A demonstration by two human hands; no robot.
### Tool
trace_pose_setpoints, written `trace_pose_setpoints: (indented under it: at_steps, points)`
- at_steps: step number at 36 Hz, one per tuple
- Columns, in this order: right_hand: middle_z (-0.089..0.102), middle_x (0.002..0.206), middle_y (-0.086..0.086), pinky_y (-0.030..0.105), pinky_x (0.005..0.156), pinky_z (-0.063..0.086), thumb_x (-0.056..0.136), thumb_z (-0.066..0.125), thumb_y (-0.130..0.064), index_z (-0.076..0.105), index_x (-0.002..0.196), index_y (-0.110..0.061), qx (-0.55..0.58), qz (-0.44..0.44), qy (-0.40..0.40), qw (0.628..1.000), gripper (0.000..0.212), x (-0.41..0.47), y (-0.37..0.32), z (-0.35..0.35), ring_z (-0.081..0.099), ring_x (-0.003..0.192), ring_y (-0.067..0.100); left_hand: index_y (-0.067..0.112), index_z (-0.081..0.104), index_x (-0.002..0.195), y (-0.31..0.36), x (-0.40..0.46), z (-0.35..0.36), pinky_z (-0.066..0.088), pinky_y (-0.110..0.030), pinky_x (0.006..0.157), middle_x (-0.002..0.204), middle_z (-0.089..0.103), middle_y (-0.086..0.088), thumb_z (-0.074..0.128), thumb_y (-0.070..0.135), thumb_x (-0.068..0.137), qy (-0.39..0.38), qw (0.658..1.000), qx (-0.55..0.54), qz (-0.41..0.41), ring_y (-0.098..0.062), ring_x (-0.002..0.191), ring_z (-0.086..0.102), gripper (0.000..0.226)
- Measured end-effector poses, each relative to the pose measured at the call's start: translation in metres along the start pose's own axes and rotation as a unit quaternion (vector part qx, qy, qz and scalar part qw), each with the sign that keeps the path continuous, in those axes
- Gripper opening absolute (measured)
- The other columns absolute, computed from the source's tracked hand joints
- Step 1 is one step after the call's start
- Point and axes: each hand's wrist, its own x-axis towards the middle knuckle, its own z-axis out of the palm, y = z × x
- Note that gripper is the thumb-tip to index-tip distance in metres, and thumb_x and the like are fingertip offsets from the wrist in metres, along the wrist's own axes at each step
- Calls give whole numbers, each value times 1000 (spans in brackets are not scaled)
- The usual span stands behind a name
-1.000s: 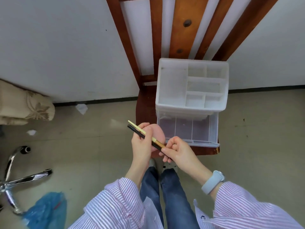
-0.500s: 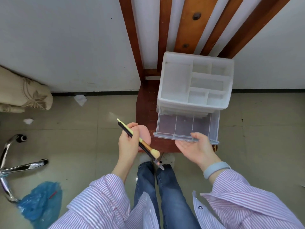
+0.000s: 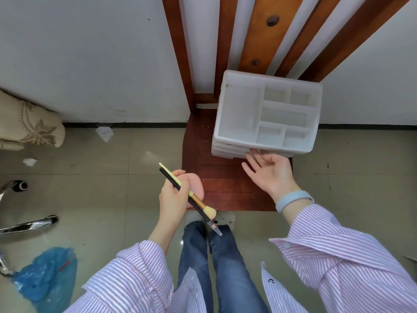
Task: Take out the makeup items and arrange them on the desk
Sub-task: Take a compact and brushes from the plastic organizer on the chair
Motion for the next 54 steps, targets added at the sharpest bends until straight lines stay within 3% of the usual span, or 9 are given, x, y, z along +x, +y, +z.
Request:
trace_pose_setpoints:
  at_steps: [5,14,21,29,35,40,45,50,54]
  points:
    - [51,133,12,42,103,35,89,21,3,46,127,-7,-31,11,35,999,47,16,7,-24,40,130,28,28,55,99,-4,5,3,54,-36,75,85,60,3,49,21,92,-11,999,28,9,-20,85,59,12]
    - [53,116,12,44,97,41,90,33,3,48,109,-3,97,3,45,994,25,74,17,-16,51,111,28,35,55,94,-36,12,10,56,-38,70,88,60,5,50,19,90,-32,998,49,8,-22,87,60,17]
    - [54,109,9,46,102,38,91,40,-10,51,102,-7,120,-7,22,993,16,90,33,-21,52,110,27,22,55,103,-48,7,7,44,-8,49,88,59,5,49,16,93,-22,998,54,7,-7,76,57,13]
    - [55,117,7,41,99,40,92,54,-19,50,124,-11,82,4,15,997,34,68,59,-53,49,112,25,30,54,96,-42,6,6,55,-31,64,88,60,-1,49,18,92,-33,998,54,-2,-15,79,60,14]
    - [59,109,7,37,97,41,93,52,-18,56,87,-9,28,46,27,998,11,46,78,-86,50,115,25,22,55,103,-37,0,11,46,-12,47,85,59,-1,49,15,92,-43,998,53,-3,-8,70,58,14]
    - [49,133,7,37,91,43,94,49,-18,51,117,-8,4,59,43,997,26,39,78,-102,49,115,26,26,56,102,-41,0,14,54,-24,60,91,61,-4,49,19,92,-51,996,71,-15,-16,79,59,13]
    - [59,121,12,38,91,45,94,48,-28,50,119,-7,-136,114,17,984,33,32,58,-100,56,110,27,28,56,100,-42,0,16,56,-37,72,87,61,-2,49,20,91,-52,996,73,-21,-18,78,59,13]
    - [70,82,5,26,68,48,93,50,-32,63,88,-9,-552,-41,44,831,27,20,43,-82,63,74,17,31,55,96,-40,0,20,54,-48,80,86,61,2,50,20,91,-53,996,73,-25,-20,82,60,13]
    - [60,103,8,32,86,41,91,50,-22,57,105,-7,-708,-333,110,614,22,37,34,-71,53,100,23,26,56,102,-39,-1,22,52,-47,83,90,61,2,50,18,91,-54,995,76,-23,-18,84,59,15]
